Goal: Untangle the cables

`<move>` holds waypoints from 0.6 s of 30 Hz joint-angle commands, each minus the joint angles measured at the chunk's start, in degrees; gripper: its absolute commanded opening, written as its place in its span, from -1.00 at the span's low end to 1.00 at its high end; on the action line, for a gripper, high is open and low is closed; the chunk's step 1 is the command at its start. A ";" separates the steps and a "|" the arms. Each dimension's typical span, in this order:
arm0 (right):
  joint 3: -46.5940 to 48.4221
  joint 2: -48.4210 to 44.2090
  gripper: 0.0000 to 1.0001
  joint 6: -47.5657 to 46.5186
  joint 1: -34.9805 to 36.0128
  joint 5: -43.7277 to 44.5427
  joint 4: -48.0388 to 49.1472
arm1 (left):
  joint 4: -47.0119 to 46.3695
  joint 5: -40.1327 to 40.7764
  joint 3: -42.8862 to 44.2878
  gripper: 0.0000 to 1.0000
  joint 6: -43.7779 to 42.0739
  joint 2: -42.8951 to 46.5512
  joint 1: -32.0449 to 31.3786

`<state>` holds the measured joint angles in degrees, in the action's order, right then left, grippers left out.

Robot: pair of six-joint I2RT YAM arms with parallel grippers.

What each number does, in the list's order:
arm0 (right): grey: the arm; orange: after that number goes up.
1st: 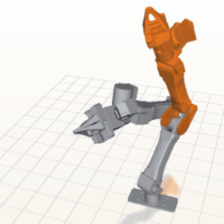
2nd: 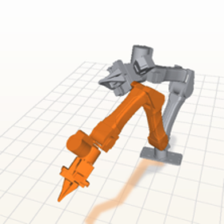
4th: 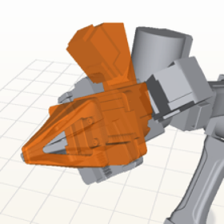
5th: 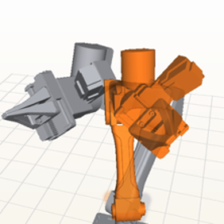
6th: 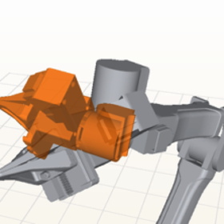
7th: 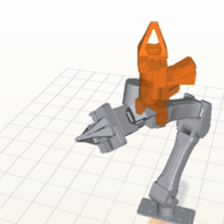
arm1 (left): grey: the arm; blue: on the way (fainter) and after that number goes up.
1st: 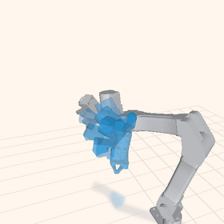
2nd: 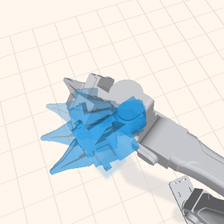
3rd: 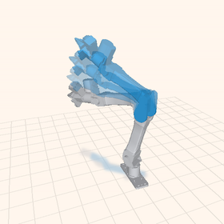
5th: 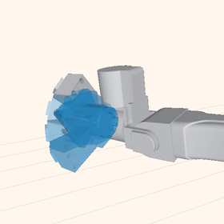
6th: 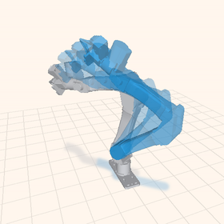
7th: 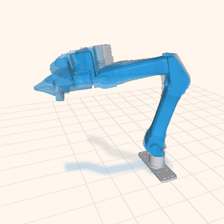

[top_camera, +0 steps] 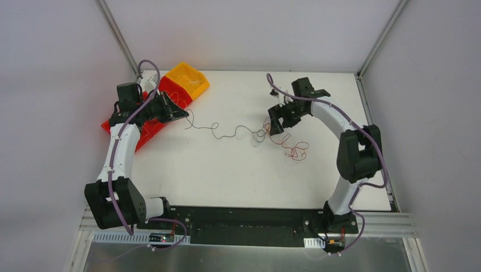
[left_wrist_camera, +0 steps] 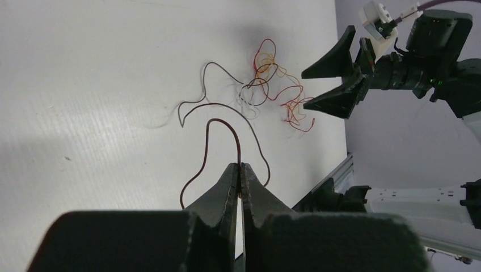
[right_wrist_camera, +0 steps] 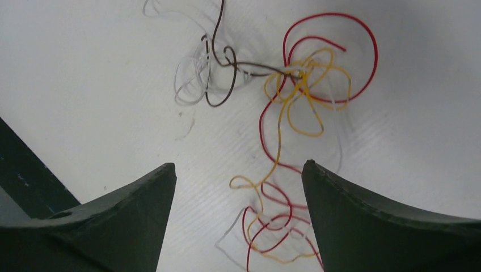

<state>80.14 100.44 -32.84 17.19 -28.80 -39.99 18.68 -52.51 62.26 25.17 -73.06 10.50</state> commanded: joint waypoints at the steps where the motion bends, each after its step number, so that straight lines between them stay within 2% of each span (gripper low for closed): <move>1: 4.63 5.87 0.64 -0.79 2.24 -0.23 8.08 | 8.33 3.46 0.17 -1.00 -11.51 2.07 -0.15; 8: 8.40 14.14 0.44 -4.87 3.65 4.21 11.68 | 11.00 5.64 1.55 -1.00 -14.25 -0.69 -0.13; 11: 10.99 17.58 0.33 -5.86 3.59 8.00 7.87 | 11.41 6.82 2.04 -1.00 -15.47 -1.08 0.15; 12: 11.53 18.34 0.21 -6.46 3.58 8.16 5.87 | 11.65 7.07 2.19 -1.00 -16.02 -1.40 0.38; 17: 6.90 13.26 -0.95 -5.64 2.99 1.82 5.62 | 12.31 9.31 2.31 -1.00 -21.30 -3.23 2.61; 18: 6.68 11.06 -1.00 -4.33 2.97 0.31 5.84 | 12.49 9.25 2.40 -1.00 -23.38 -3.35 2.96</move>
<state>88.20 118.24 -38.20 20.45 -23.33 -32.80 29.89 -45.25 62.63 9.32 -75.57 11.66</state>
